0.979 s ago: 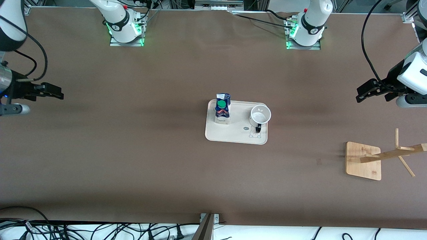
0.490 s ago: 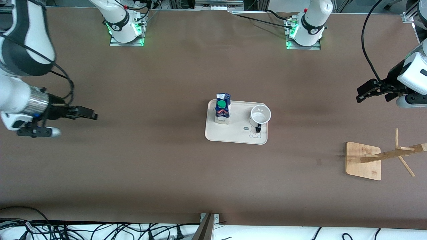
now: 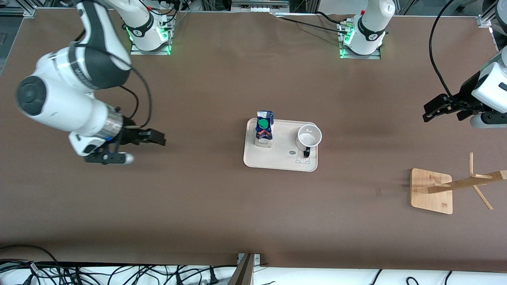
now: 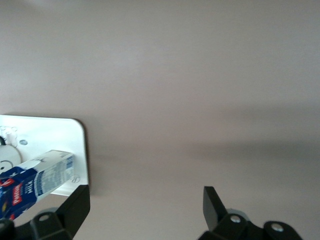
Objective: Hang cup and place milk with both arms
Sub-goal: 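Move the right gripper toward the blue milk carton on the tray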
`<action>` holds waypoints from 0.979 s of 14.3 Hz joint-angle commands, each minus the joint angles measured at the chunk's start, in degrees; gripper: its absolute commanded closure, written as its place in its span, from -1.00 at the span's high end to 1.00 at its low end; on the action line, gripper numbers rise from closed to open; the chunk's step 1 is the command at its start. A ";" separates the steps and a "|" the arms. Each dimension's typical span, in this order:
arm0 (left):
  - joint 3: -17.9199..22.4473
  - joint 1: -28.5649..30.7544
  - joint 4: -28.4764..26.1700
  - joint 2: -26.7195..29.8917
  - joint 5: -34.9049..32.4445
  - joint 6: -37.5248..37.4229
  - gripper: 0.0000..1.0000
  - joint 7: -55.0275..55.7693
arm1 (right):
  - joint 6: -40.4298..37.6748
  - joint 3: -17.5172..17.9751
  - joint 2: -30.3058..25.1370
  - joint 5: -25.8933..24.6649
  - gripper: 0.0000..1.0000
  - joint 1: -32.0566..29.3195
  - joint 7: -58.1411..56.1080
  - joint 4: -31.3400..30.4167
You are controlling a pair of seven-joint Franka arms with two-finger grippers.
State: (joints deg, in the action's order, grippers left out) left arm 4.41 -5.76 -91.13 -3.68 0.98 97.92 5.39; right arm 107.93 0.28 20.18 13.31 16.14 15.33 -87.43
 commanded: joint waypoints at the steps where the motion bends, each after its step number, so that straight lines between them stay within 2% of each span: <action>1: -0.28 0.31 1.66 -0.80 -1.06 -0.72 1.00 0.50 | 0.79 -0.46 1.09 0.66 1.00 4.41 1.02 0.77; 3: -0.28 0.31 1.66 -0.80 -1.06 -0.72 1.00 0.50 | 4.63 -0.46 1.62 0.92 1.00 7.40 1.80 0.77; 14: -0.28 0.22 1.74 -0.80 -1.06 -0.72 1.00 0.50 | 19.24 -0.55 7.15 0.31 1.00 18.31 26.41 1.03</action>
State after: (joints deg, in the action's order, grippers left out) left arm 4.42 -5.74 -91.12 -3.71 0.98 97.92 5.39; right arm 125.72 0.46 26.41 13.31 33.17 39.09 -87.38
